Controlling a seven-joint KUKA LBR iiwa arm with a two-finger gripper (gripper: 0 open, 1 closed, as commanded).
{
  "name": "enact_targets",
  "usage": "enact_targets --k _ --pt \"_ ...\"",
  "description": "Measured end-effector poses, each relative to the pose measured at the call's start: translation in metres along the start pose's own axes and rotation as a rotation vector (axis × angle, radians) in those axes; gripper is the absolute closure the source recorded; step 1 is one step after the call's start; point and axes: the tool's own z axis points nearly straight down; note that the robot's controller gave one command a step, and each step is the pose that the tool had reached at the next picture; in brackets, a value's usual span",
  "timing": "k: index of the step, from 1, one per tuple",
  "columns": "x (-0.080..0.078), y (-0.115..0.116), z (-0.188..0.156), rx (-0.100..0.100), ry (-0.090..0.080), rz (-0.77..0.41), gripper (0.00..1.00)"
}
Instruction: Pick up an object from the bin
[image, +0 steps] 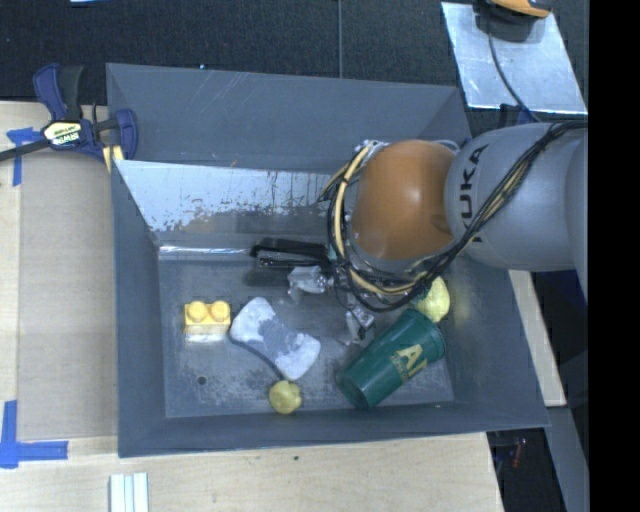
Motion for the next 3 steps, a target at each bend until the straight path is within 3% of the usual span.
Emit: enact_targets --k 1,2,3 --pt "-0.004 -0.002 -0.003 0.009 -0.016 0.004 1.0" --pt "-0.004 -0.002 -0.003 0.009 -0.016 0.004 1.0" --pt "0.005 -0.018 -0.003 0.011 -0.021 -0.066 1.0"
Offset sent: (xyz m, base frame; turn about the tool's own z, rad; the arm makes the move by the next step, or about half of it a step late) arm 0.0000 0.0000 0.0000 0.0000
